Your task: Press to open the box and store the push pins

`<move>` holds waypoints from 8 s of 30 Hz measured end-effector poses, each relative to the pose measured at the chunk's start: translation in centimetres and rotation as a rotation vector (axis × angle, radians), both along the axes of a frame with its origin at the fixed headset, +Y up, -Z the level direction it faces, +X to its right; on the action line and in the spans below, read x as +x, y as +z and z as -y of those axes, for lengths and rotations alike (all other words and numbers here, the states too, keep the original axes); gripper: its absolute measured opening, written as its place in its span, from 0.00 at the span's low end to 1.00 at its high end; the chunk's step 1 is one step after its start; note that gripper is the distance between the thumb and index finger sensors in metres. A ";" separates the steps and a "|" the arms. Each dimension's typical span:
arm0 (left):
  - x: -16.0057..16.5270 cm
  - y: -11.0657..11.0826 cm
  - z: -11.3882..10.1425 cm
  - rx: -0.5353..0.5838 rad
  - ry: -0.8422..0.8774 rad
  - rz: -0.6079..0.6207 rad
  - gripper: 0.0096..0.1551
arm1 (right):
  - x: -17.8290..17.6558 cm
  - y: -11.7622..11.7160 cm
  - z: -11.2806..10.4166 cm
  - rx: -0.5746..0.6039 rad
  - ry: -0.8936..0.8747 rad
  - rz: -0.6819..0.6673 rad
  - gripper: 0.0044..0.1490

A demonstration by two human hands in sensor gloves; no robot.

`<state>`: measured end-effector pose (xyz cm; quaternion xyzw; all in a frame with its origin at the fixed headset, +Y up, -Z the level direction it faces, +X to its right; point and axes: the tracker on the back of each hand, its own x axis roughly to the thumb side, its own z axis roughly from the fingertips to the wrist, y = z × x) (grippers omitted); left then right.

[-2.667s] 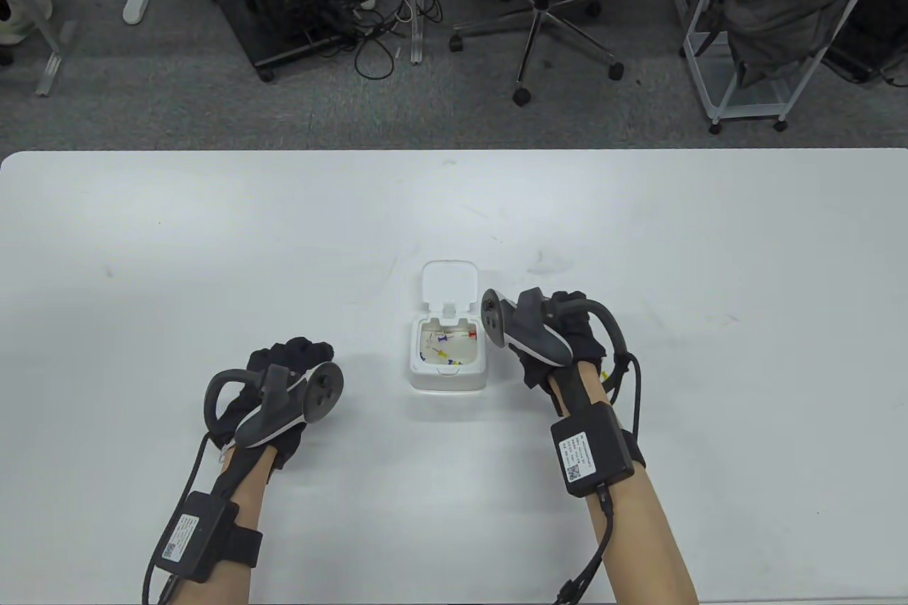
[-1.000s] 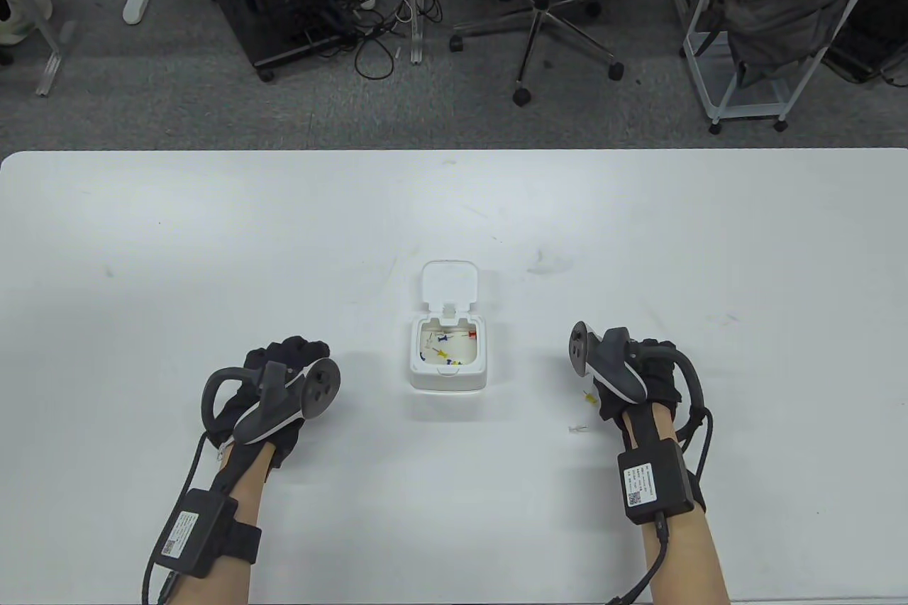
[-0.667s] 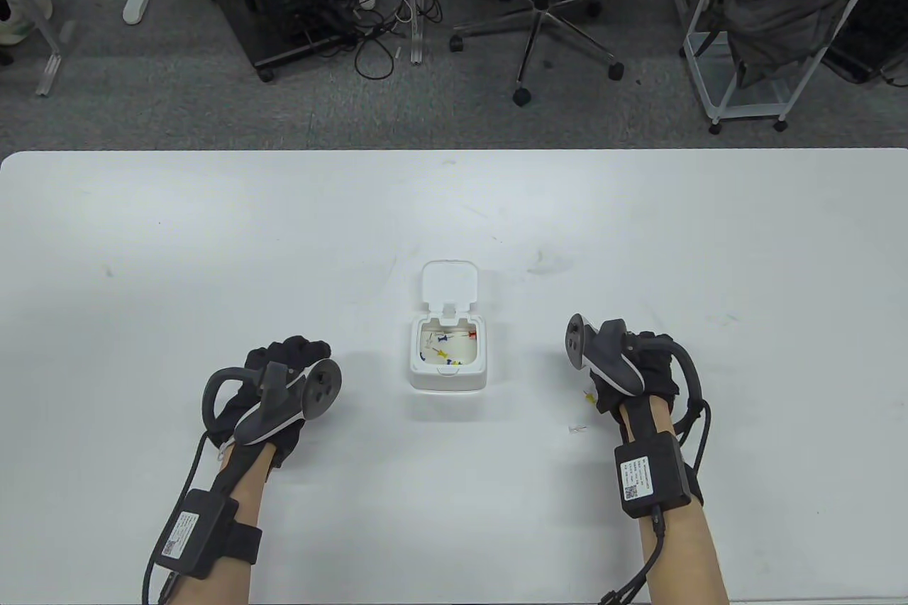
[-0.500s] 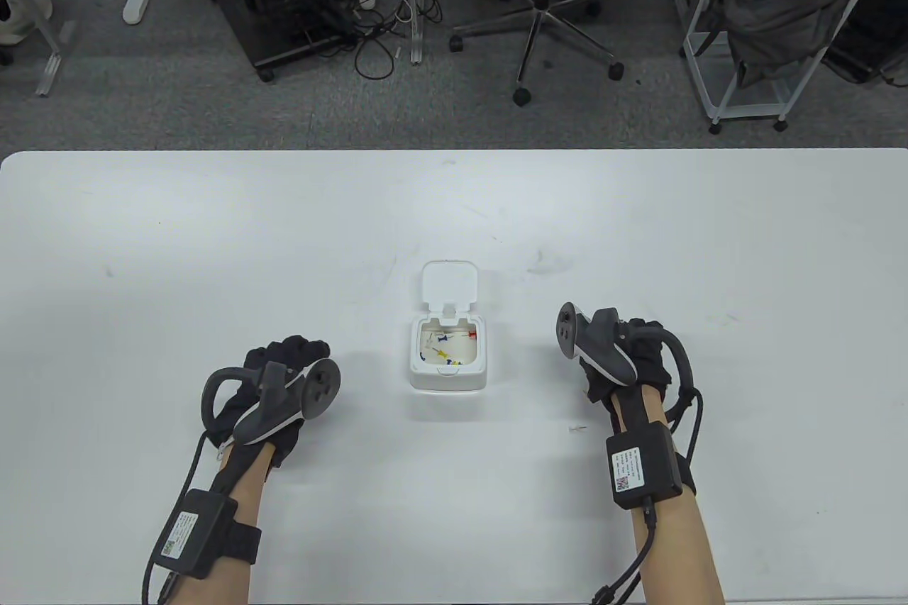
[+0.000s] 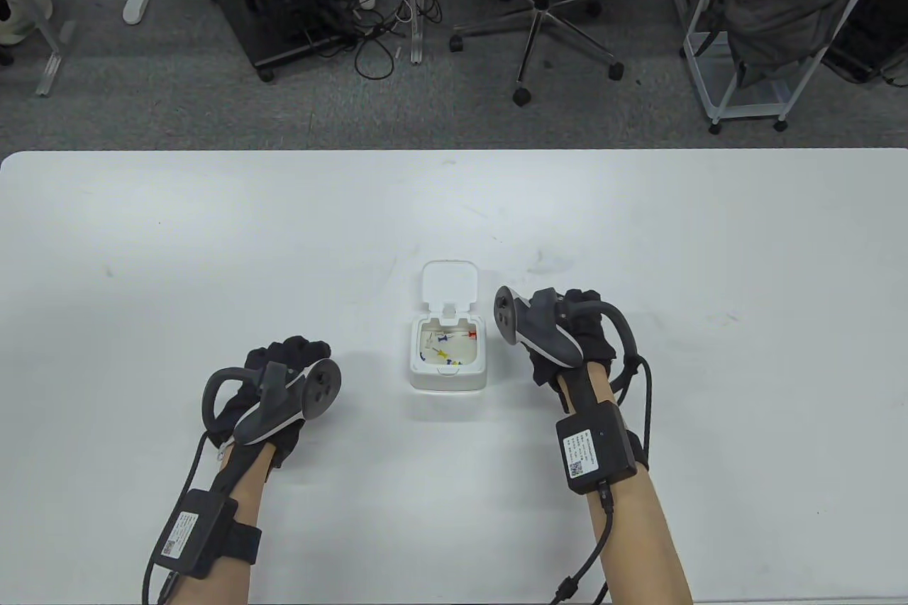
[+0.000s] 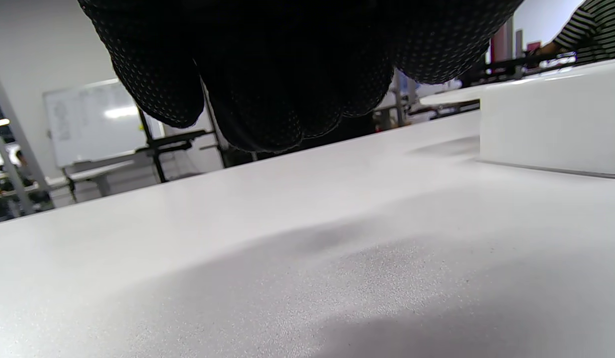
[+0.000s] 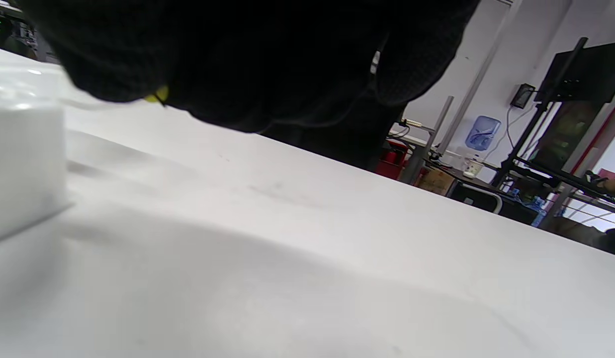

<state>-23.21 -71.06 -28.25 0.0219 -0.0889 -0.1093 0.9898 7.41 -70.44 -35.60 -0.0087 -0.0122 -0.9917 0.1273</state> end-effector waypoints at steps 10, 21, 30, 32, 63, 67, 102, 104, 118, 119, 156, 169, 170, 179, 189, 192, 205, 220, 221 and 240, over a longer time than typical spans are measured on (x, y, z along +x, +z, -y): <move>0.0 0.0 0.0 0.000 0.000 -0.001 0.27 | -5.7 0.2 -1.1 0.013 -0.008 -0.108 0.26; 0.0 0.0 0.0 0.005 -0.001 0.002 0.27 | -7.7 0.3 -0.2 -0.005 0.004 -0.141 0.26; 0.1 0.0 0.1 0.012 -0.002 0.006 0.27 | -7.8 0.5 -0.3 -0.014 -0.003 -0.139 0.29; 0.1 -0.1 0.1 0.012 -0.003 0.007 0.27 | -7.5 0.7 -0.5 -0.012 -0.006 -0.135 0.29; 0.2 0.3 0.2 0.018 0.003 0.015 0.27 | 7.8 6.5 3.1 -0.093 -0.021 0.178 0.30; 0.2 0.3 0.2 0.018 0.005 0.016 0.27 | 8.3 6.7 3.9 -0.098 -0.002 0.188 0.30; 0.2 0.3 0.2 0.008 0.005 0.010 0.27 | 7.4 5.3 3.5 -0.059 -0.018 0.153 0.27; 0.1 0.3 0.2 0.008 0.005 0.009 0.27 | 6.9 5.0 2.9 -0.051 -0.025 0.146 0.27; 0.1 0.3 0.2 0.006 0.007 0.009 0.27 | 1.4 3.0 -1.9 0.026 -0.043 0.049 0.27; 0.1 0.3 0.2 0.005 0.008 0.009 0.27 | 0.8 2.9 -2.1 0.028 -0.042 0.037 0.27; -0.1 0.2 0.3 -0.003 0.016 -0.001 0.27 | -7.2 2.0 -2.3 0.008 -0.013 -0.124 0.29; -0.2 0.3 0.1 0.006 0.017 -0.002 0.27 | -3.5 4.6 -1.8 -0.004 -0.034 -0.081 0.29; -0.2 0.3 0.1 0.008 0.018 -0.004 0.27 | -3.1 4.9 -1.8 0.000 -0.029 -0.081 0.29; 0.1 0.4 0.2 0.005 0.019 0.006 0.27 | 0.2 7.3 -1.5 0.001 -0.025 -0.021 0.30; 0.8 0.5 0.3 0.000 0.023 0.034 0.27 | 4.8 9.9 1.3 -0.051 -0.012 0.083 0.31; 0.9 0.5 0.3 0.001 0.023 0.038 0.27 | 5.7 10.6 2.3 -0.069 -0.030 0.104 0.32; 0.9 0.5 0.3 -0.001 0.026 0.038 0.27 | 6.4 11.0 4.1 -0.106 -0.025 0.118 0.31; 0.9 0.6 0.3 -0.006 0.029 0.035 0.27 | 5.6 10.7 5.4 -0.087 0.054 0.102 0.27; 0.9 0.6 0.3 -0.006 0.029 0.036 0.27 | 5.6 10.7 5.4 -0.087 0.053 0.102 0.28; 0.7 0.4 0.2 -0.013 0.029 0.031 0.27 | 5.1 8.4 1.6 -0.042 -0.010 0.097 0.27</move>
